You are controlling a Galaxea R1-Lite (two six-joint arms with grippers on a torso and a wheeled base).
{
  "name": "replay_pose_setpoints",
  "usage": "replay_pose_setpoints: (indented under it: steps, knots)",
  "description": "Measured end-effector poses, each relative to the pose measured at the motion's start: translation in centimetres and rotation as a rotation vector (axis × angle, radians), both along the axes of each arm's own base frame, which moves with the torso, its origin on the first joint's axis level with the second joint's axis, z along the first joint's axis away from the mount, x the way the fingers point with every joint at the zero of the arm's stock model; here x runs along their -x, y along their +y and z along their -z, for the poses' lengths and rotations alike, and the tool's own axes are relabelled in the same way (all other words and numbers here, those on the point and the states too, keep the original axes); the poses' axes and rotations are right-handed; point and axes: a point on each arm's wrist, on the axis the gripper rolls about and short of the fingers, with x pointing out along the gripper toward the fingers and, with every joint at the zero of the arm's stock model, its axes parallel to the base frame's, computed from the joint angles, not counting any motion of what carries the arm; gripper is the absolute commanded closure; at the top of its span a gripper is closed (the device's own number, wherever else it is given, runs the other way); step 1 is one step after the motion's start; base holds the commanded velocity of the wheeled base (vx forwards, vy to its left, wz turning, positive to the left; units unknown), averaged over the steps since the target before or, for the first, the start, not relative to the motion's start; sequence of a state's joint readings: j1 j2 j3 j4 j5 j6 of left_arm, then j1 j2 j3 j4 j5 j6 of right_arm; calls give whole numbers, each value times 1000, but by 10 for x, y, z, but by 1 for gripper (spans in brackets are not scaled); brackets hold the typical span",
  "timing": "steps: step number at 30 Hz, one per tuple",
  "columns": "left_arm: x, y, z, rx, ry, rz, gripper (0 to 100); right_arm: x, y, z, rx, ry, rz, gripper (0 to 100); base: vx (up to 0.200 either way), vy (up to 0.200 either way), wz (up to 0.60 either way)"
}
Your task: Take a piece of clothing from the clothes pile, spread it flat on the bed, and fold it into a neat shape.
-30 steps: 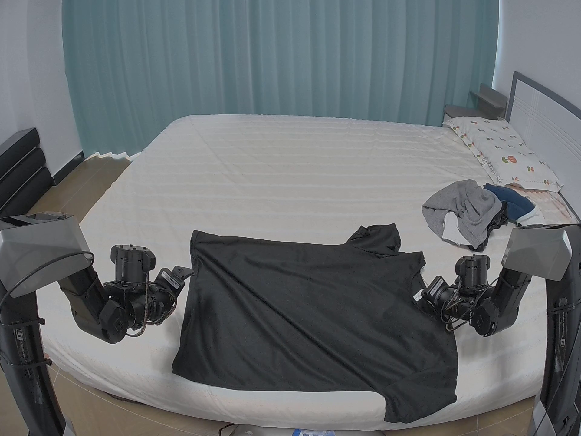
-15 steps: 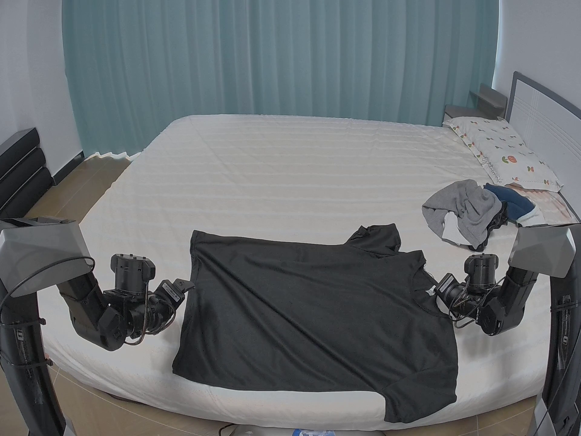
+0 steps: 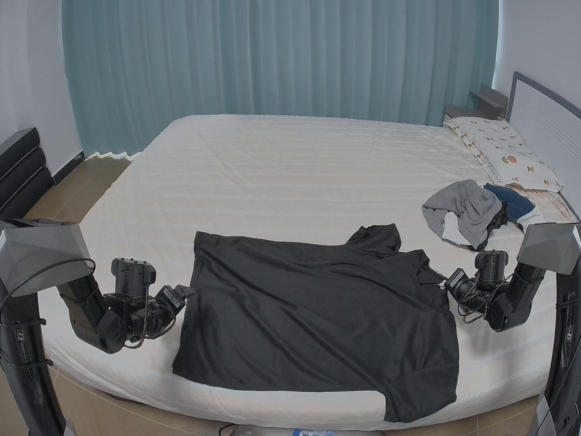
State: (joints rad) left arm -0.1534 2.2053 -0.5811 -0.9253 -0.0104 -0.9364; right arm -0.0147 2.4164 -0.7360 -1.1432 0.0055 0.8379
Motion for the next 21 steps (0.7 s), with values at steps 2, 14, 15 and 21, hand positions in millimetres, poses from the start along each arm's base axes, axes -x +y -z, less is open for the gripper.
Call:
replay_pose_setpoints:
  steps: [2, 14, 15, 21]
  knots:
    - [1, 0, 0, -3, 3, 3, 0, 0, 0, 0, 2, 1, -3, 0, 0, 0, 0]
    - [15, -2, 2, -62, 30, 66, 0, 12, 8, -16, 1, -10, -31, 0, 0, 0, 0]
    - [17, -3, 2, -64, 29, 73, 0, 14, 9, -20, 1, -13, -36, 0, 0, 0, 0]
    - [35, -10, 2, -72, 44, 118, 0, 30, 19, -38, -2, -14, -65, 0, 0, 0, 0]
